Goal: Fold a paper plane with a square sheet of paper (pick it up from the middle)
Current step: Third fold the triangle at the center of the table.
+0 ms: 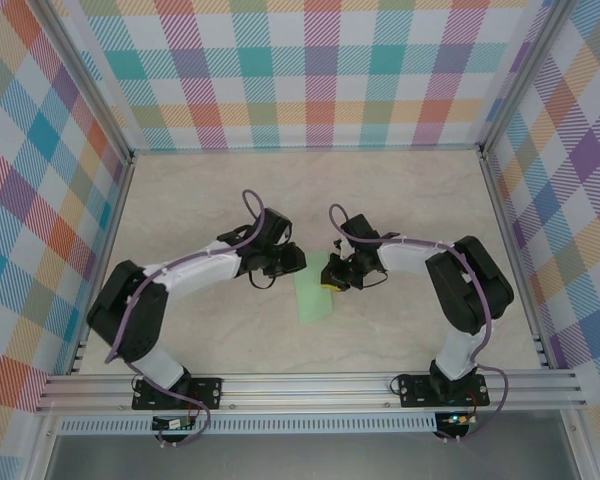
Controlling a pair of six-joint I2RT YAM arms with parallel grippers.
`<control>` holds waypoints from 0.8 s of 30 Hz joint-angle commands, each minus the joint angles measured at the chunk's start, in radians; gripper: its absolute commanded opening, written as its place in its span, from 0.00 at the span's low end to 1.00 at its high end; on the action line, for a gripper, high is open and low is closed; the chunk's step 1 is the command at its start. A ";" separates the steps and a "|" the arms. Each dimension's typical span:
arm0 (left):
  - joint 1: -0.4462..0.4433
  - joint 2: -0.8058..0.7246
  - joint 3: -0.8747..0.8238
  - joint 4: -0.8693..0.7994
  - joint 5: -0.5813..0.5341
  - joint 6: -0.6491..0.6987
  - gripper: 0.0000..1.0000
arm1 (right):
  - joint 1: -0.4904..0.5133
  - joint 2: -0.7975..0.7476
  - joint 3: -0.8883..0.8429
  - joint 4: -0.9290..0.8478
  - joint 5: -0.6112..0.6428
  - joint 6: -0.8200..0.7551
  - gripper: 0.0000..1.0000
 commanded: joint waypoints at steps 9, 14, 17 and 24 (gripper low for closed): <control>-0.039 -0.418 -0.300 0.089 -0.100 -0.016 0.46 | 0.005 -0.035 -0.064 0.199 -0.062 0.231 0.03; -0.079 -0.510 -0.367 0.119 -0.124 0.026 0.56 | 0.035 -0.081 -0.105 0.232 -0.004 0.340 0.03; -0.143 -0.522 -0.365 0.101 -0.178 0.088 0.59 | 0.047 -0.099 -0.107 0.199 0.023 0.361 0.05; -0.385 -0.463 -0.346 0.116 -0.372 0.209 0.72 | 0.049 -0.098 -0.105 0.158 0.024 0.344 0.07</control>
